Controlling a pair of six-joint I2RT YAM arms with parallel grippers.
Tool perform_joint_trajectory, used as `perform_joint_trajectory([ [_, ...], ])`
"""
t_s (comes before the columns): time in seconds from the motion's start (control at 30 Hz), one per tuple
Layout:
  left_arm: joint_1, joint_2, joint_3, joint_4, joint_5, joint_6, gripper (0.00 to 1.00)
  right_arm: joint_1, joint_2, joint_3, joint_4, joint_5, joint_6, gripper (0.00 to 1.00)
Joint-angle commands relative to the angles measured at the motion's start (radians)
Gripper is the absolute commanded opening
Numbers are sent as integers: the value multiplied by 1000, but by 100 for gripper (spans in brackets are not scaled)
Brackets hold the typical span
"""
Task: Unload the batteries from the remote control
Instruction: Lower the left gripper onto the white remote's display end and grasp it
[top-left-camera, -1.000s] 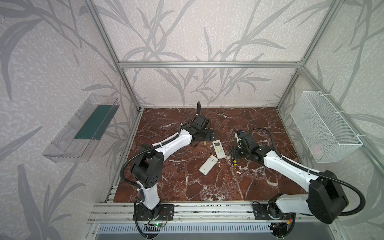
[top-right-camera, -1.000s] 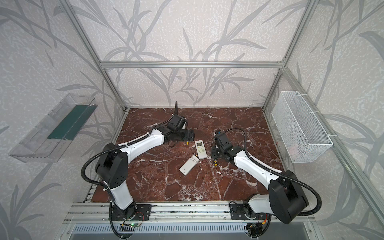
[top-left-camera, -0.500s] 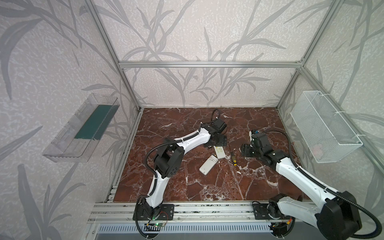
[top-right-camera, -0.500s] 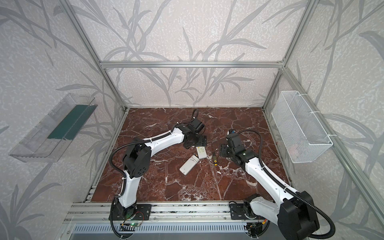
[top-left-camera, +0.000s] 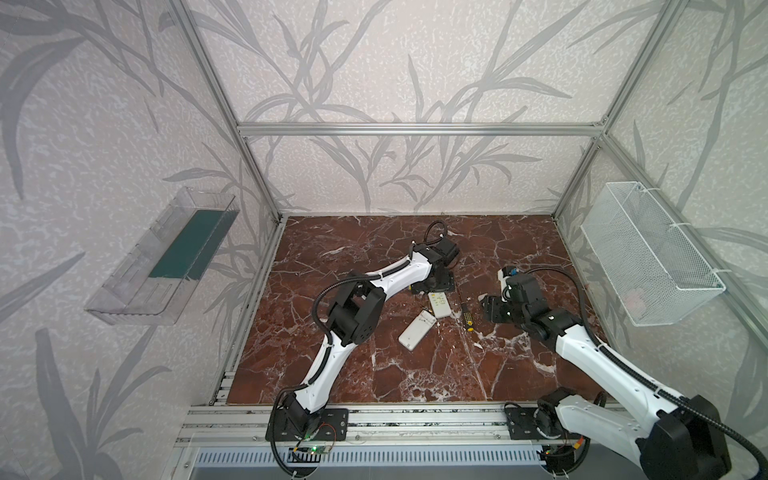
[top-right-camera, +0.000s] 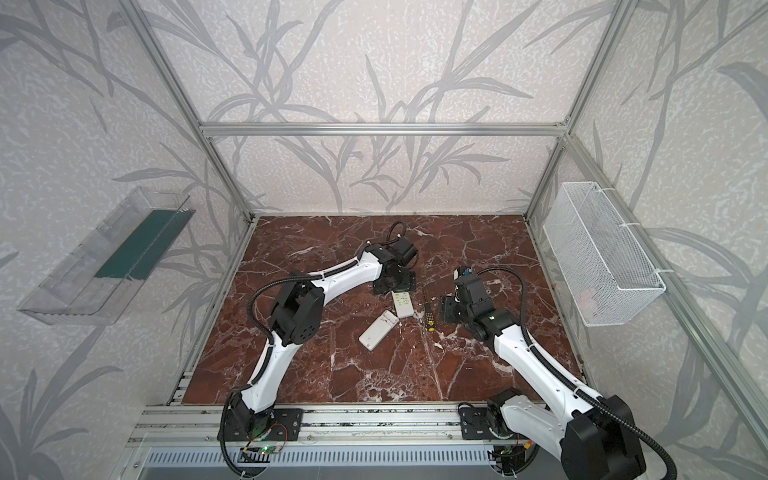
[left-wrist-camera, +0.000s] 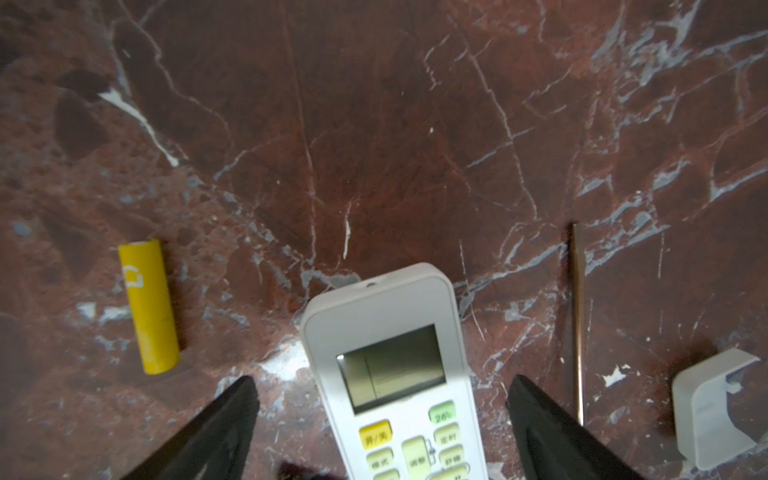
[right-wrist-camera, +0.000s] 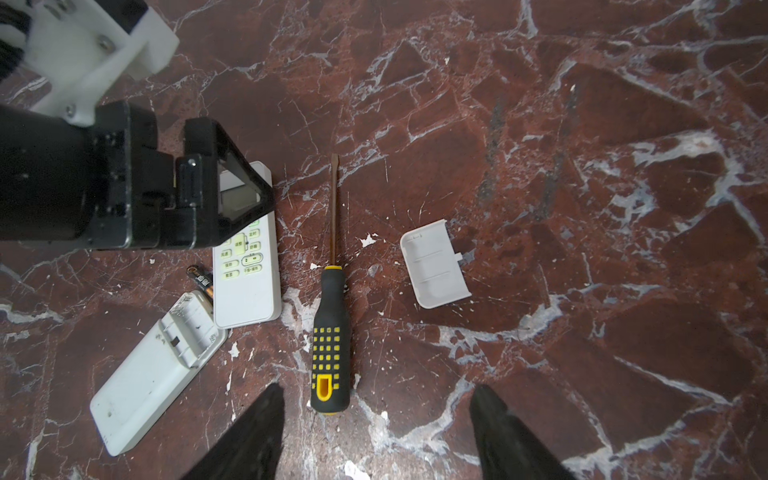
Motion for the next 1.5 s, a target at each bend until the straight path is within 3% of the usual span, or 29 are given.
perform_joint_trajectory([
  [0.0, -7, 33, 52, -70, -13, -29, 93, -4, -21, -18, 26, -21, -12, 71],
  [0.3, -8, 88, 115, -132, -21, -35, 80, -5, -28, -43, 46, -37, -4, 71],
  [0.97, -7, 76, 115, -26, 30, -42, 28, -5, -33, -63, 68, -69, -4, 71],
  [1.17, -6, 13, 76, 66, 69, -23, 26, -10, -34, -68, 104, -126, -22, 71],
  [1.47, -3, -200, -160, 272, 100, -15, 25, -30, 25, -71, 235, -308, -21, 67],
])
